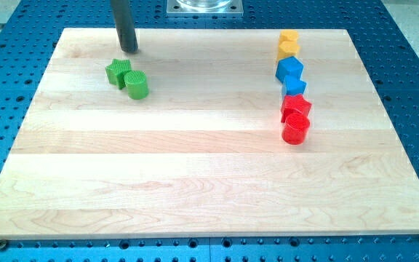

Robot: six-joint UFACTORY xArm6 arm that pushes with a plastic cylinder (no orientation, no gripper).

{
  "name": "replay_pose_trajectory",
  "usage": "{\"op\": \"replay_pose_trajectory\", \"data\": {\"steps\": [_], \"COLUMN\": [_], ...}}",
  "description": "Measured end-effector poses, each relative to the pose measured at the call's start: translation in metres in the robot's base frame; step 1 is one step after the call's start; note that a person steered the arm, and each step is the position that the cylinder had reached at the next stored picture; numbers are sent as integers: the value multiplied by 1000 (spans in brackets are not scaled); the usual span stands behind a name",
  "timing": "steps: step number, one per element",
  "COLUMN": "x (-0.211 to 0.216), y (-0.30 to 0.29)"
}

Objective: Move the green blocks towards the bottom center

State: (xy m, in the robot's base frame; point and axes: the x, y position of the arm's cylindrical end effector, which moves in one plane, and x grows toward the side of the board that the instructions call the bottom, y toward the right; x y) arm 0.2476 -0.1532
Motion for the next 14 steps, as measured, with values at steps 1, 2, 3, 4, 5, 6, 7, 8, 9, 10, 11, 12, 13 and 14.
{"op": "replay_pose_trajectory", "data": {"steps": [1, 2, 3, 4, 5, 6, 7, 8, 9, 10, 11, 12, 13, 14], "x": [0, 0, 0, 0, 0, 0, 17, 74, 102, 133, 75, 77, 151, 233], "y": [-3, -9, -16, -22, -27, -36, -49, -46, -50, -52, -50, -13, 45, 102]}}
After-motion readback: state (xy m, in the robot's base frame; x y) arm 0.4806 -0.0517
